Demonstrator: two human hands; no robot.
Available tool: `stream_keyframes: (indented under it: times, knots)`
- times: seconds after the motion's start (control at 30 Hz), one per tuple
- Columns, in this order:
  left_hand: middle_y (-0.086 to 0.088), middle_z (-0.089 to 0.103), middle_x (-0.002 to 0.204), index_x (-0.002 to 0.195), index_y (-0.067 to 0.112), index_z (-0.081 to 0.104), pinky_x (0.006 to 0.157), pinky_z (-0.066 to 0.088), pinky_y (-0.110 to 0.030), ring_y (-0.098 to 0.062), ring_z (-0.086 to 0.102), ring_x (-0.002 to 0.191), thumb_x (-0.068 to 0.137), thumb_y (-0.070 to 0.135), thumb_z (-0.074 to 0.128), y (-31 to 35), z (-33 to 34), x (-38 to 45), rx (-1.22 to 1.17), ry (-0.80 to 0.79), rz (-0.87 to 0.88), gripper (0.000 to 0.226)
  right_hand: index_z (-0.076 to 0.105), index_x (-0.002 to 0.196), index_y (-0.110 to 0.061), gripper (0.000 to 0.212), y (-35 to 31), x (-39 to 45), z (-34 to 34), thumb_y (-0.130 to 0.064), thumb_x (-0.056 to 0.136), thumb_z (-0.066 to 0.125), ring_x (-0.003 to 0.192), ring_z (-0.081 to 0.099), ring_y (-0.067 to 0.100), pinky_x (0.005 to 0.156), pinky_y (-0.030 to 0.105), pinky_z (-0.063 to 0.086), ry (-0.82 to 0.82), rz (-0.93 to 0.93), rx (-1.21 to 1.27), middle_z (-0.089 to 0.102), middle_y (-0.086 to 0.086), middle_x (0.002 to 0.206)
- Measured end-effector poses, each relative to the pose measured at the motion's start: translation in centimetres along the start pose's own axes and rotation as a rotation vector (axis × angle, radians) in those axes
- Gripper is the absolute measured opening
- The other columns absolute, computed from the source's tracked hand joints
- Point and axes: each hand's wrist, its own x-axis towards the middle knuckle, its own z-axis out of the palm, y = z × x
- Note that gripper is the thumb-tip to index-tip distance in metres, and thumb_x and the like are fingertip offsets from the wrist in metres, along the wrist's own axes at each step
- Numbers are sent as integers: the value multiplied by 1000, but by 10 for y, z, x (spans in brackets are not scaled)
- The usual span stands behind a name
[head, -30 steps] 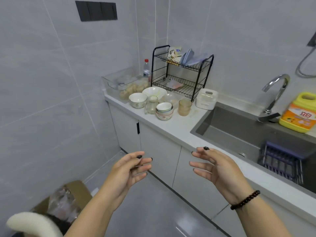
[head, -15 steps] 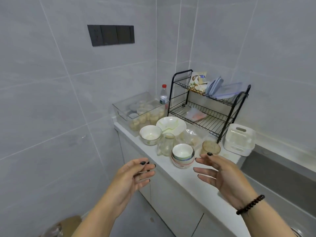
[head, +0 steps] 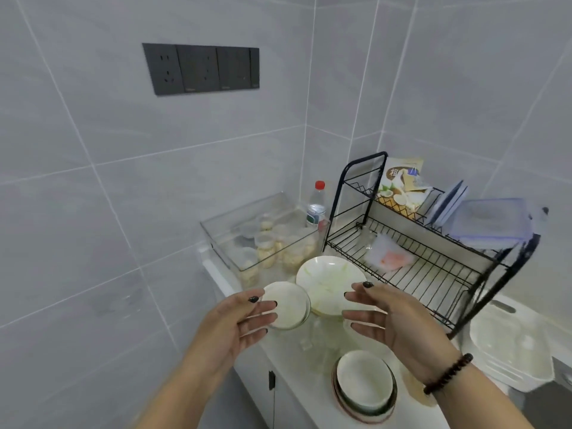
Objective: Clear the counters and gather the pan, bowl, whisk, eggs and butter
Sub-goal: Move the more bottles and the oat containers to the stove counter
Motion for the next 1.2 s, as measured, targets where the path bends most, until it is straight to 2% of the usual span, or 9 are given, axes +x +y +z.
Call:
stream_keyframes:
  times: [0.17,0.3,0.6,0.7,0.77,0.87,0.93,1.07,1.2]
  knots:
    - [-15,74,101,106,10,67,81,51,-38,-27,72,89,96,11,49,28,-2,95,-48,-56,-34,21,65,104,-4,18,-19,74,14,-14,94,54,85,70,31,79,41,54,99,-25,-60,71,14,105]
    - [-14,75,93,103,9,67,73,50,-35,-23,73,76,95,9,50,60,-8,175,-32,-95,-84,19,64,106,-4,18,-34,144,40,-12,93,56,85,70,31,73,37,56,177,-25,-58,71,14,105]
    - [-14,75,94,108,7,65,73,48,-35,-22,73,79,96,7,47,109,-30,306,55,-164,-131,22,61,106,-9,15,-80,289,107,-12,92,57,85,66,22,82,40,54,281,-91,-248,67,8,102]
    - [-12,76,90,106,8,65,73,48,-33,-22,73,81,97,8,46,114,-37,329,70,-170,-155,22,59,105,-13,14,-98,333,118,-13,91,58,93,64,21,85,38,54,324,-165,-383,64,3,106]
    - [-11,76,91,106,9,66,75,48,-33,-22,73,82,97,8,46,115,-43,344,78,-173,-176,22,58,105,-18,18,-105,365,122,-18,88,62,98,61,19,90,38,51,392,-227,-565,61,0,109]
    - [-13,76,95,105,9,67,78,49,-34,-21,74,80,97,7,46,115,-52,361,84,-174,-205,22,53,121,-16,35,-106,406,123,-20,87,63,99,54,17,89,28,42,455,-284,-834,51,3,123]
    - [-14,76,94,101,10,67,78,49,-34,-21,74,79,97,7,47,116,-55,369,88,-169,-222,20,48,129,-13,42,-99,426,123,-18,89,61,96,48,14,87,24,37,453,-244,-937,46,7,127]
    - [-15,75,95,99,10,67,73,52,-32,-22,74,80,97,7,49,118,-57,377,98,-183,-241,19,41,134,-11,47,-76,448,117,-14,90,59,104,48,23,92,29,38,463,-101,-951,45,14,131]
    - [-16,75,94,104,7,66,61,55,-24,-21,74,77,97,6,48,119,-65,384,93,-178,-236,20,40,135,-15,43,-61,455,115,-11,94,53,114,51,27,87,27,37,510,-140,-910,51,13,128]
